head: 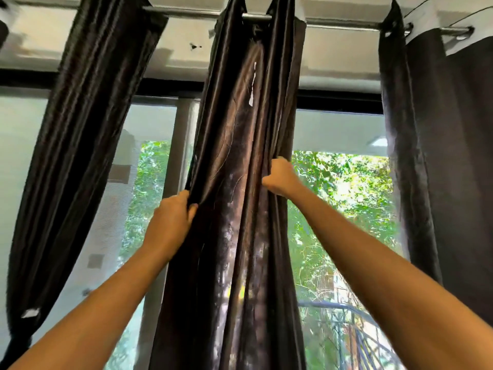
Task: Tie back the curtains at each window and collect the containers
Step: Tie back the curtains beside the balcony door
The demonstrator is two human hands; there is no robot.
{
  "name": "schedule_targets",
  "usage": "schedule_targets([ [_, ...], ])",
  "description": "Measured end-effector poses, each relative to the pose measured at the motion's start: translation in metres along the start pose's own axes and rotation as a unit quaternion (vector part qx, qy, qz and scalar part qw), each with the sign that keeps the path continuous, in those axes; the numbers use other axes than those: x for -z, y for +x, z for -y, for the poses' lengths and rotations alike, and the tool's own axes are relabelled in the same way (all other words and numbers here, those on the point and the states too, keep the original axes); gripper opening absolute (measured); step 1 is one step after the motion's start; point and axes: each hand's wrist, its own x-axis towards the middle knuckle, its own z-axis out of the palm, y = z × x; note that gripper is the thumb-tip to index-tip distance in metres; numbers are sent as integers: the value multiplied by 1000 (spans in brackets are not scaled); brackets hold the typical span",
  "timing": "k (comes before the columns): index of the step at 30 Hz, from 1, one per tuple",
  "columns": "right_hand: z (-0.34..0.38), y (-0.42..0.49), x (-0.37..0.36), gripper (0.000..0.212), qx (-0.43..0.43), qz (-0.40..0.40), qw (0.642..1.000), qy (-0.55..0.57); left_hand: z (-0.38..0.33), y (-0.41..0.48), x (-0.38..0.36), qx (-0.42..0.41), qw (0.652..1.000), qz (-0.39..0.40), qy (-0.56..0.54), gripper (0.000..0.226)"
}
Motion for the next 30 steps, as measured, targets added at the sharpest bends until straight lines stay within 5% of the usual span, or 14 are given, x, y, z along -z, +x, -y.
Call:
schedule_targets([
  [14, 164, 8, -32, 27, 152, 14, 988, 28, 51, 20, 31, 42, 996, 17, -74, 22],
  [21, 155, 2, -65, 23, 117, 6, 993, -8, 52, 9, 33, 42, 990, 48, -129, 18],
  [26, 118, -9, -76, 24, 4, -17, 1000, 13, 29, 1, 15, 38, 981, 74, -173, 12],
  [30, 93, -38, -79, 4, -48, -15, 998, 49, 19, -10, -8, 28, 979, 124, -158, 20],
])
